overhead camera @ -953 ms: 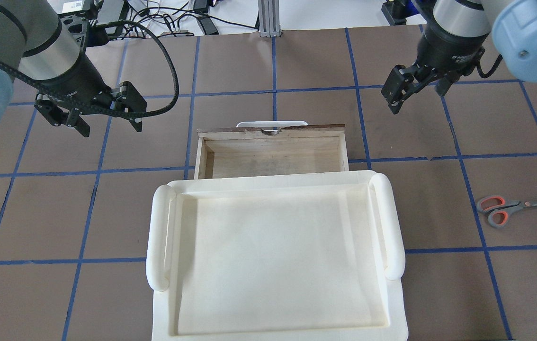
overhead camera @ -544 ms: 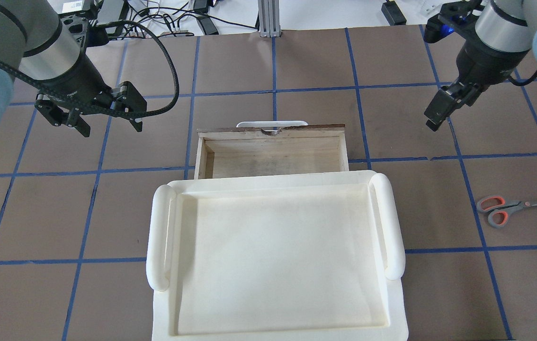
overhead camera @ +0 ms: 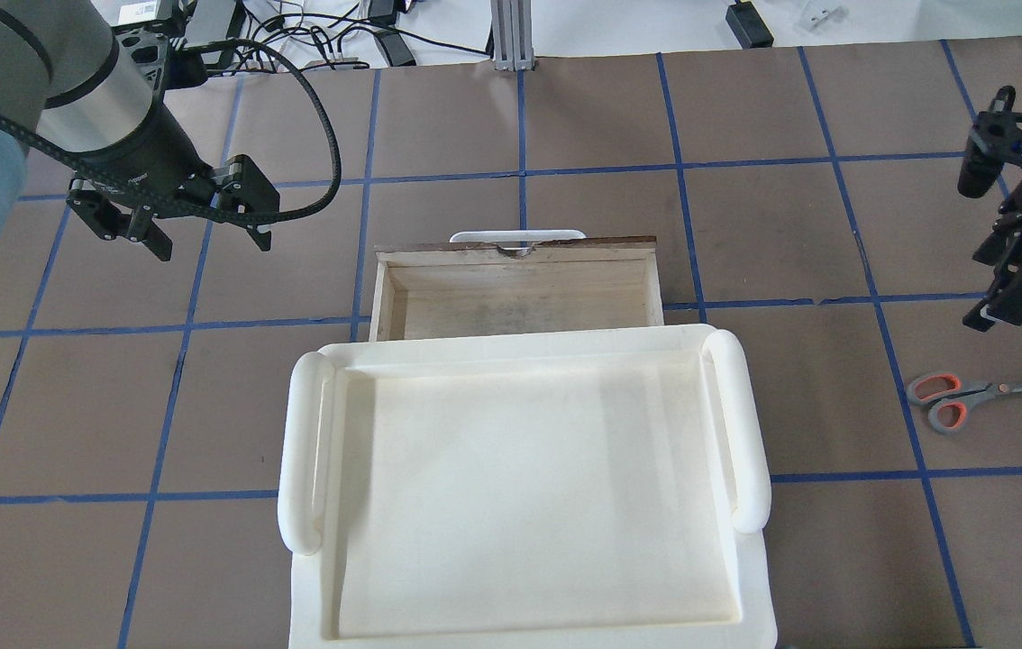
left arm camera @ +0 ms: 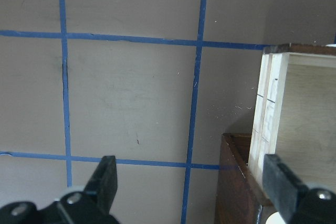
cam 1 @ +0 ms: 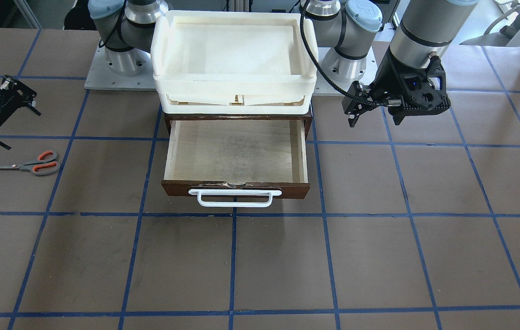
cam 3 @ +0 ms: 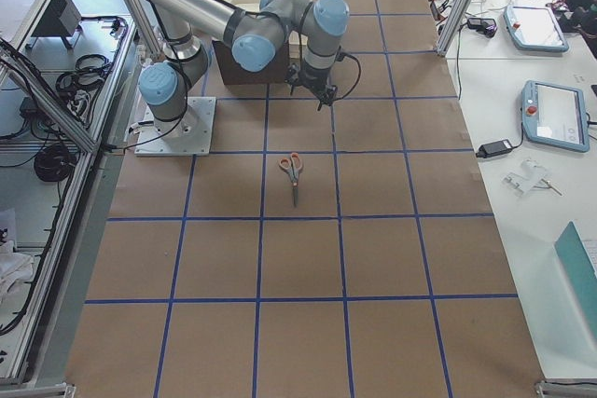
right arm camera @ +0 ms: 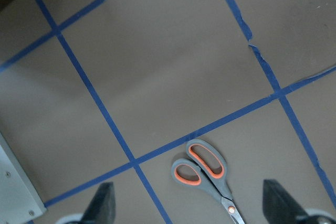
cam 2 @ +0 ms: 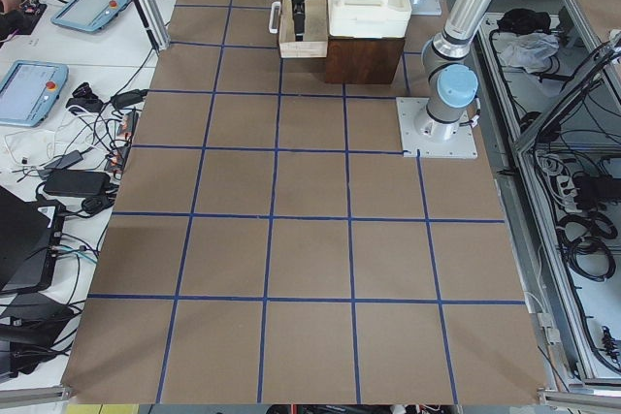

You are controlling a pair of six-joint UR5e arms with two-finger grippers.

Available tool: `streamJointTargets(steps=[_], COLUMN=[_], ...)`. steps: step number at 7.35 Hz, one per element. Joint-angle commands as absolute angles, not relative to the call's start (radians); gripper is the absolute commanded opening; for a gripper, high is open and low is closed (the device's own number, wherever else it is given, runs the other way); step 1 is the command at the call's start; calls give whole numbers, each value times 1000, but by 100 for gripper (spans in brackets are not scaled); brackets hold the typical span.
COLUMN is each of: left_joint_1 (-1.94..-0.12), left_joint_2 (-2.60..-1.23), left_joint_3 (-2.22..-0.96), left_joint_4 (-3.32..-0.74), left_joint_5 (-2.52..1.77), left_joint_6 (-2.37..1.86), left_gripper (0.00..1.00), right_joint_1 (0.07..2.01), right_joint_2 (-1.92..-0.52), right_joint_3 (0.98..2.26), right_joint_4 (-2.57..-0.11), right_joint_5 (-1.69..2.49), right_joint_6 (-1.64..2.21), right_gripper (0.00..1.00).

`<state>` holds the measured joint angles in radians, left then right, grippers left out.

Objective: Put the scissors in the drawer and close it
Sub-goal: 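Lower the right gripper onto the scissors handles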

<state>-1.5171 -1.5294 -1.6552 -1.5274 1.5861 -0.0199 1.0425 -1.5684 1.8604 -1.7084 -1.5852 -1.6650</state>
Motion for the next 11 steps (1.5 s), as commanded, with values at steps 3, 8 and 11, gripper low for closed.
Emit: streamJointTargets(steps=[3,8,11], left_joint_1=[-1517,-1517,-1517], left_joint_2=[-1529,-1531,-1531], left_joint_3=[-1655,-1655,-1655], left_joint_4=[-1528,-1528,-1528], left_joint_5=[1586,1585,1585], left_joint_6=[-20,-20,-20], left_gripper=[100,100,100], right_joint_1=[836,818,818], right_joint_2=[-1485,-1352,-1338], right_joint_3=[2170,2194,2197], right_joint_4=[-2225,-2410,-2433], right_joint_5=[-1592,-1543,-1548], right_joint_6=[-2217,-2424,-2474], right_gripper=[100,100,92])
